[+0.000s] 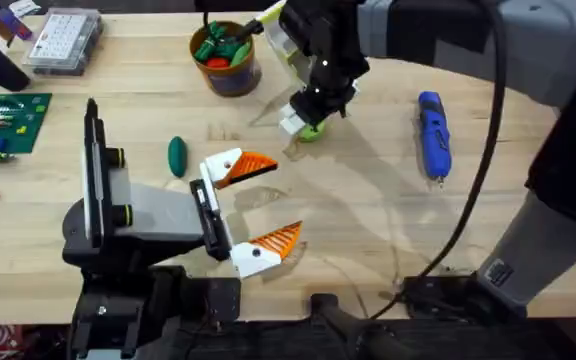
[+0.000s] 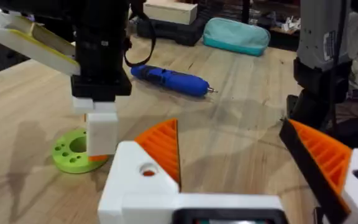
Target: Pick up the gripper from the table and insert it into the empty holder that is missing its gripper. Then pick up a screw, insert it into the mounting hole, and use the screwdriver to tighten it. Finally, clean up the table by picking up the vegetable and placing it into the bucket.
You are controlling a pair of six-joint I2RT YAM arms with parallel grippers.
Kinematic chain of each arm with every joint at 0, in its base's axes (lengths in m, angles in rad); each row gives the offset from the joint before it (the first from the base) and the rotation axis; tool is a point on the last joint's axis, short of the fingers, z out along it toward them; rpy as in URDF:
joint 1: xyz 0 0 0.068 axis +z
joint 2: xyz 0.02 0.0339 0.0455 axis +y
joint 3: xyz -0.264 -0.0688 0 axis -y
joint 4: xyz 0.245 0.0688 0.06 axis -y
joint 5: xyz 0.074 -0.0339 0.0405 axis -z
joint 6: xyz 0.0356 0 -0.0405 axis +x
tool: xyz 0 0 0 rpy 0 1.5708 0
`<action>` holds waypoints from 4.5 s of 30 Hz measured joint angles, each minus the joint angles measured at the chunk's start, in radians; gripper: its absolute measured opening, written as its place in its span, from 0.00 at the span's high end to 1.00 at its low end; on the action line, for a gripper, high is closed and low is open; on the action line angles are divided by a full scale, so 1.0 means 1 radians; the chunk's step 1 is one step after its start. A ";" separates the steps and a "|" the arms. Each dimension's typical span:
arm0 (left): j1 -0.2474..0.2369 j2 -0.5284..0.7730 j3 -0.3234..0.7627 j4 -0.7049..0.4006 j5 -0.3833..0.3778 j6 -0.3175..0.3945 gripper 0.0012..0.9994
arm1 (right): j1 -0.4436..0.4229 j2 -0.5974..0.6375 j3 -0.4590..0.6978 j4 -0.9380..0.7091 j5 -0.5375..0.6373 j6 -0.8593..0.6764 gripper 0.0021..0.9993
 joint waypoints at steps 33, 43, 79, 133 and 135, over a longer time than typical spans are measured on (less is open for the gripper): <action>0.000 0.000 0.000 0.000 0.000 0.000 0.01 | 0.000 0.000 0.000 -0.017 0.000 0.004 0.63; 0.000 0.000 0.000 0.000 0.000 0.000 0.01 | 0.000 0.000 0.000 -0.018 0.000 0.004 0.58; 0.000 0.000 0.000 0.000 0.000 0.000 0.01 | -0.003 -0.092 0.070 -0.154 0.002 0.004 1.00; 0.000 0.000 0.000 0.000 0.000 0.000 0.01 | 0.268 -0.259 0.298 -0.339 0.000 -0.050 1.00; 0.000 0.000 0.000 0.000 0.000 0.000 0.01 | 0.288 -0.261 0.331 -0.350 0.000 -0.050 1.00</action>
